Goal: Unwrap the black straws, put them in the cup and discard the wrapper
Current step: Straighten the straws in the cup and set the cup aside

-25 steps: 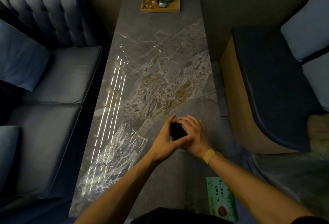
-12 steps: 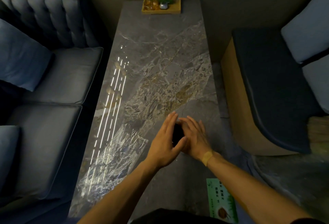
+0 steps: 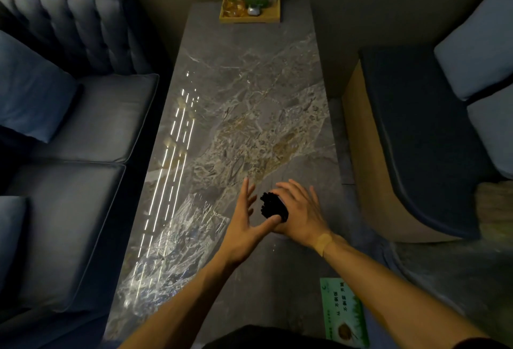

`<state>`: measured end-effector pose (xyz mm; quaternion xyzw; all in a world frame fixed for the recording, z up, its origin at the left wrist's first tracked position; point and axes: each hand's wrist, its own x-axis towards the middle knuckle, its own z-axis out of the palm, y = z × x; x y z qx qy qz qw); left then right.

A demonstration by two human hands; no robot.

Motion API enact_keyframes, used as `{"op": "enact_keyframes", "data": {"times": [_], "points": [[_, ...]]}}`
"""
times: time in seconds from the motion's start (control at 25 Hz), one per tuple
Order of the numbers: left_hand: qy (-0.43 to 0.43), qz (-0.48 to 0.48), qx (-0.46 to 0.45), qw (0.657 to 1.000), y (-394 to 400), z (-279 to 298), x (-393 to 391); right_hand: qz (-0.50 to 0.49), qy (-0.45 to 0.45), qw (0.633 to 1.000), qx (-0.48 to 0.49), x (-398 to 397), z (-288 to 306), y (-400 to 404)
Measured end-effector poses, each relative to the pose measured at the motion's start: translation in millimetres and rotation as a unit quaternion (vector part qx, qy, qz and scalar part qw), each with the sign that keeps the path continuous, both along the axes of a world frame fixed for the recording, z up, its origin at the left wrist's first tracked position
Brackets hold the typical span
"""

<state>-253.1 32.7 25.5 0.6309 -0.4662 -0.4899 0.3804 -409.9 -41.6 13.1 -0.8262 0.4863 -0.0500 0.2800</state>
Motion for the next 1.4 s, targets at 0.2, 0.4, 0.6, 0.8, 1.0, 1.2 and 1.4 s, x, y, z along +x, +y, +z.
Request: {"op": "enact_keyframes", "data": {"times": [0.2,0.4,0.6,0.8,1.0,1.2,1.4], "points": [[0.061,-0.023,0.081,0.995,-1.1,-2.8,-0.8,0.027,-0.005,1.000,0.004,3.7,0.4,-4.6],[0.082,0.051,0.100,0.990,-4.0,-2.4,-18.1,0.017,-0.031,0.999,-0.021,8.7,-0.4,0.6],[0.059,0.027,0.093,0.994,-2.7,-1.1,-13.4,0.004,-0.037,0.999,-0.030,8.3,-1.6,0.1],[0.015,0.018,0.073,0.997,0.1,-4.5,-16.4,-0.018,-0.062,0.996,-0.055,9.5,-0.3,-0.9],[0.001,-0.002,0.079,0.997,1.2,-6.5,-18.9,-0.004,-0.031,0.999,-0.023,8.5,3.3,0.8],[0.043,0.016,0.090,0.995,-1.2,-5.2,-13.8,0.012,0.011,1.000,-0.007,3.5,7.8,-2.4],[0.058,0.002,0.111,0.992,3.8,-3.7,-4.1,0.006,0.009,0.999,0.053,-10.7,10.9,-0.5]]}}
